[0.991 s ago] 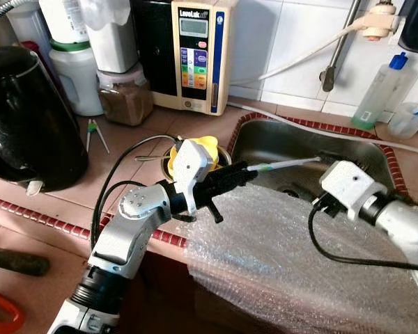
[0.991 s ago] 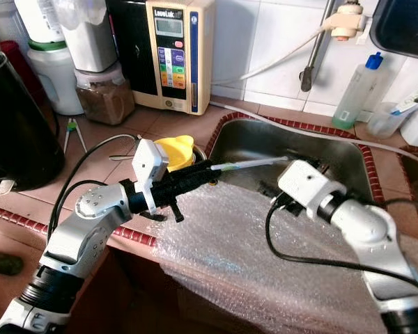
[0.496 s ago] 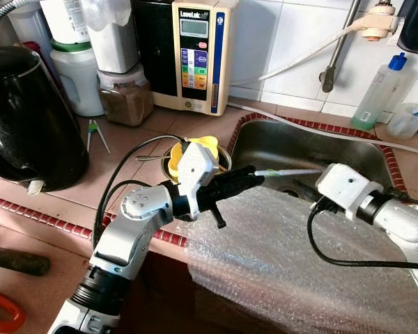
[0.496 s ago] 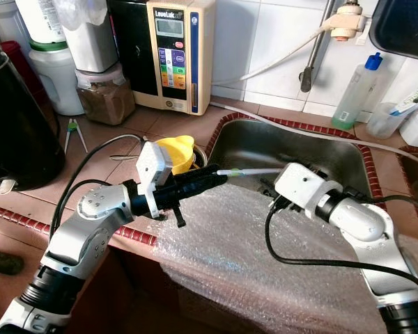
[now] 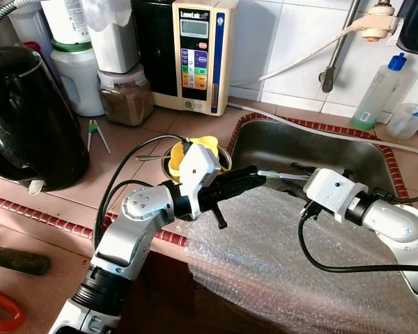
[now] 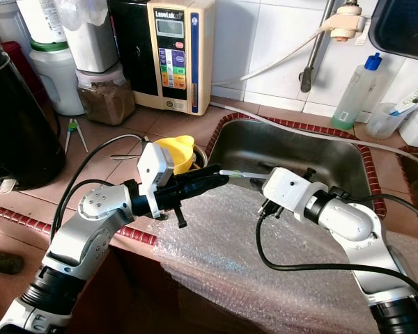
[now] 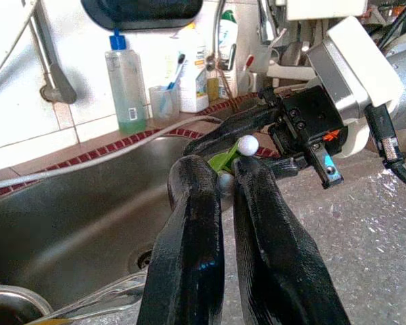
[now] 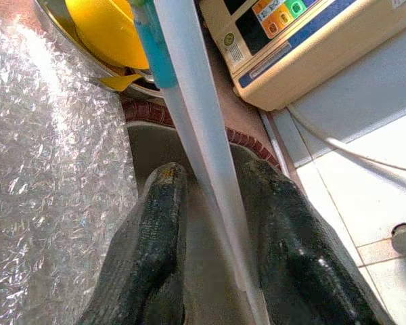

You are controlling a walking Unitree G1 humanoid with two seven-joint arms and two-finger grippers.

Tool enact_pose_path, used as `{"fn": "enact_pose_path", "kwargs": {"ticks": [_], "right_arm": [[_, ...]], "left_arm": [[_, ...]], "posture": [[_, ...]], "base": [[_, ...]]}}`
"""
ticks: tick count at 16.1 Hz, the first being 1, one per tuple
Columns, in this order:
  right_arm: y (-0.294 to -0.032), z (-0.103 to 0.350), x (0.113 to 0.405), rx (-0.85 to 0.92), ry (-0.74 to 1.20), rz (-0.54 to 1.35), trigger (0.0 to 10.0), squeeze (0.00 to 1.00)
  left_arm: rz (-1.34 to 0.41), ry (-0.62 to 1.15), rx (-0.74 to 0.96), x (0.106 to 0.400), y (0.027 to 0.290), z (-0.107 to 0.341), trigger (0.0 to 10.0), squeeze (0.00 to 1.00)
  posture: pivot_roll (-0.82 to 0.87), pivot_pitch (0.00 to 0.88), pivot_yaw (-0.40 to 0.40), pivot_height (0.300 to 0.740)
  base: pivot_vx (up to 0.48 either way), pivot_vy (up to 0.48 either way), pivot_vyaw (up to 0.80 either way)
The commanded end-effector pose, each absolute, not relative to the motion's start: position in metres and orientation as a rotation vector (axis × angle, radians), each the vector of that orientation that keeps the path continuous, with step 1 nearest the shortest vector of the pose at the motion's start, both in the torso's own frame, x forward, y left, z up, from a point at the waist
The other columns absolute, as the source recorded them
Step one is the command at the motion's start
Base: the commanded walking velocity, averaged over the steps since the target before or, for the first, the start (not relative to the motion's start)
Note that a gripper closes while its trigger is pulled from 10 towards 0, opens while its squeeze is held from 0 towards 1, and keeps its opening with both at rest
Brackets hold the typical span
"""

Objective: Kitchen organization

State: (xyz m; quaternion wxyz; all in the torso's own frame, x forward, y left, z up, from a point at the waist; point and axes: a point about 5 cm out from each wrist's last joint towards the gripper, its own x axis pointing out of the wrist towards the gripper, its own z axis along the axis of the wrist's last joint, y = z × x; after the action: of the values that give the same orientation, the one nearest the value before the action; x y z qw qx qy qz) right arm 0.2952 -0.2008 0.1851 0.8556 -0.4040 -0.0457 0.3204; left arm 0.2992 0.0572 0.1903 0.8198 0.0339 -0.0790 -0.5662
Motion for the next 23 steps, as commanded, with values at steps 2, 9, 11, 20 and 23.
{"fn": "enact_pose_path", "kwargs": {"ticks": [2, 9, 11, 20, 23], "right_arm": [[-0.1987, 0.1868, 0.2936, -0.86, -0.108, 0.689, 0.0, 0.0], [-0.1982, 0.1851, 0.2918, -0.857, -0.107, 0.681, 0.0, 0.0], [-0.1978, 0.1849, 0.2917, -0.856, -0.108, 0.679, 0.0, 0.0], [-0.1995, 0.1834, 0.2917, -0.863, -0.107, 0.661, 0.0, 0.0], [-0.2044, 0.1862, 0.2921, -0.876, -0.112, 0.636, 0.0, 0.0]], "left_arm": [[-1.205, -0.192, 0.098, 0.2992, 0.054, 0.1929, 0.0, 0.0], [-1.143, -0.225, 0.145, 0.3056, 0.0542, 0.1934, 10.0, 0.0], [-1.143, -0.229, 0.15, 0.306, 0.0542, 0.1931, 10.0, 0.0], [-1.187, -0.225, 0.16, 0.3055, 0.055, 0.191, 10.0, 1.0], [-1.227, -0.208, 0.192, 0.3053, 0.0555, 0.1877, 10.0, 1.0]], "posture": [[0.03, 0.031, -0.008, 0.74], [0.03, 0.019, 0.001, 0.74], [0.03, 0.019, 0.002, 0.74], [0.03, 0.021, 0.008, 0.74], [0.03, 0.022, 0.009, 0.74]], "base": [[0.0, 0.0, 0.0], [0.0, 0.0, 0.0], [0.0, 0.0, 0.0], [0.0, 0.0, 0.0], [0.0, 0.0, 0.0]]}}
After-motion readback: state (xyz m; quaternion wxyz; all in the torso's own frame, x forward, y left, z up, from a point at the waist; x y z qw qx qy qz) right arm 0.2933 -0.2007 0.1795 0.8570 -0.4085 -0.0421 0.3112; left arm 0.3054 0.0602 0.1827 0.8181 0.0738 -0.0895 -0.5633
